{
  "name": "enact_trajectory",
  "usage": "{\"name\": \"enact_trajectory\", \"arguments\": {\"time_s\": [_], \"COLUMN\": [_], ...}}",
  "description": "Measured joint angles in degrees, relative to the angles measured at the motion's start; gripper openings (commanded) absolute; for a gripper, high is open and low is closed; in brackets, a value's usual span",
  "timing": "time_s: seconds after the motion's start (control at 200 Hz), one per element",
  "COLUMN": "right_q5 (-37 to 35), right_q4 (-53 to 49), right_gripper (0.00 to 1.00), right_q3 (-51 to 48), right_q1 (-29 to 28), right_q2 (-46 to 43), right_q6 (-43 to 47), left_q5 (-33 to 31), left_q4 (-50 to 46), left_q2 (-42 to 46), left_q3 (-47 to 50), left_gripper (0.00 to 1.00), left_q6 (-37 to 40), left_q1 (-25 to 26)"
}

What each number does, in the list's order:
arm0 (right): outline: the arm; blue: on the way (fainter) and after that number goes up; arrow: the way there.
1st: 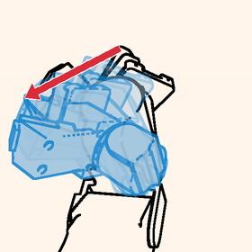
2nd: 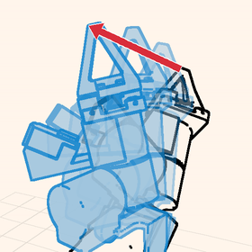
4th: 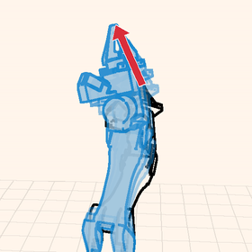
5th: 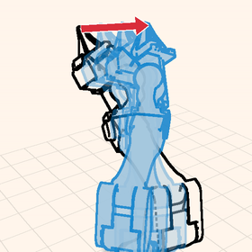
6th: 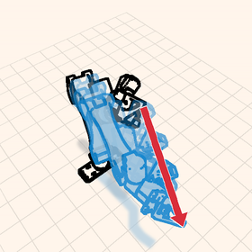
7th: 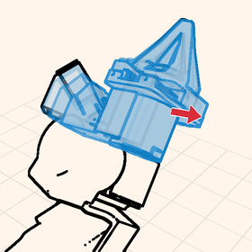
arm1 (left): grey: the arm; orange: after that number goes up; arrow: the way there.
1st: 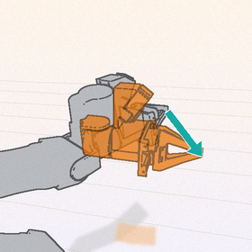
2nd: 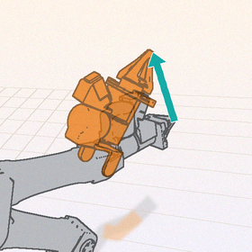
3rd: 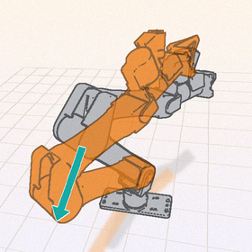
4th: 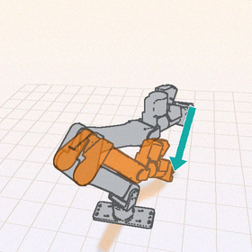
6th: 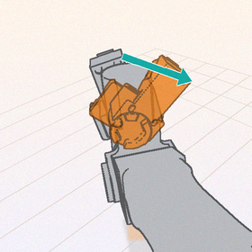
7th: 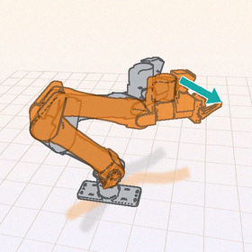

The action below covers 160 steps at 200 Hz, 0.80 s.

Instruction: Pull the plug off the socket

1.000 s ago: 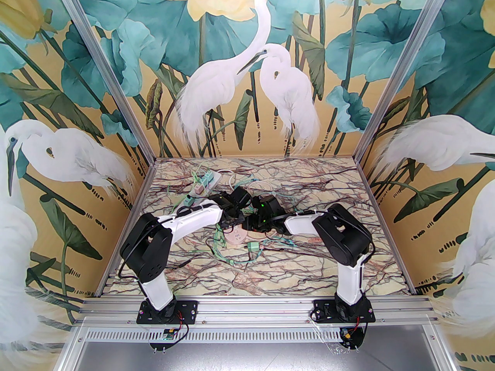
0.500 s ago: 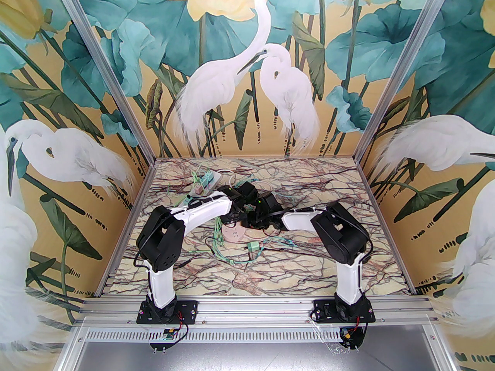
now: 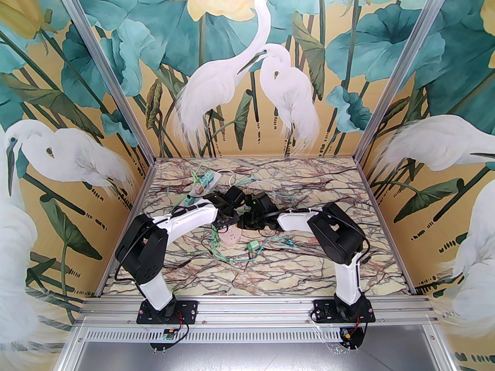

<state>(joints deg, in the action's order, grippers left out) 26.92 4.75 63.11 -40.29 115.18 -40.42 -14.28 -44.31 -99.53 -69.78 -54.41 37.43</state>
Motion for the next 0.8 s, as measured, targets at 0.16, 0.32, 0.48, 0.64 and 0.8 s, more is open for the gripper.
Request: {"name": "enact_trajectory", "arguments": {"time_s": [0.16,0.32,0.48,0.64,0.8], "right_q5": [-0.4,-1.1,-1.2,-1.2,-1.6], "right_q4": [-0.2,-1.3,-1.8,-2.0,-2.2], "right_gripper": [0.22,0.22,0.22,0.22,0.22], "right_q3": [0.1,0.5,0.5,0.6,1.2], "right_q1": [-0.2,-0.2,0.0,0.0,-0.5], "right_q2": [0.0,0.0,0.0,0.0,0.3], "right_q6": [0.0,-0.1,-0.3,-0.3,0.2], "left_q5": [-0.6,-3.9,-5.0,-4.9,-1.6], "left_q4": [-2.5,-10.2,-12.4,-11.5,-2.7], "left_q2": [-2.3,-7.9,-9.4,-8.7,-2.0], "left_q3": [-2.8,-10.8,-12.9,-11.9,-2.6], "left_gripper": [0.15,0.15,0.15,0.14,0.14], "left_q6": [0.4,1.9,1.9,1.8,0.5], "left_q1": [0.4,2.3,2.8,2.8,0.8]}}
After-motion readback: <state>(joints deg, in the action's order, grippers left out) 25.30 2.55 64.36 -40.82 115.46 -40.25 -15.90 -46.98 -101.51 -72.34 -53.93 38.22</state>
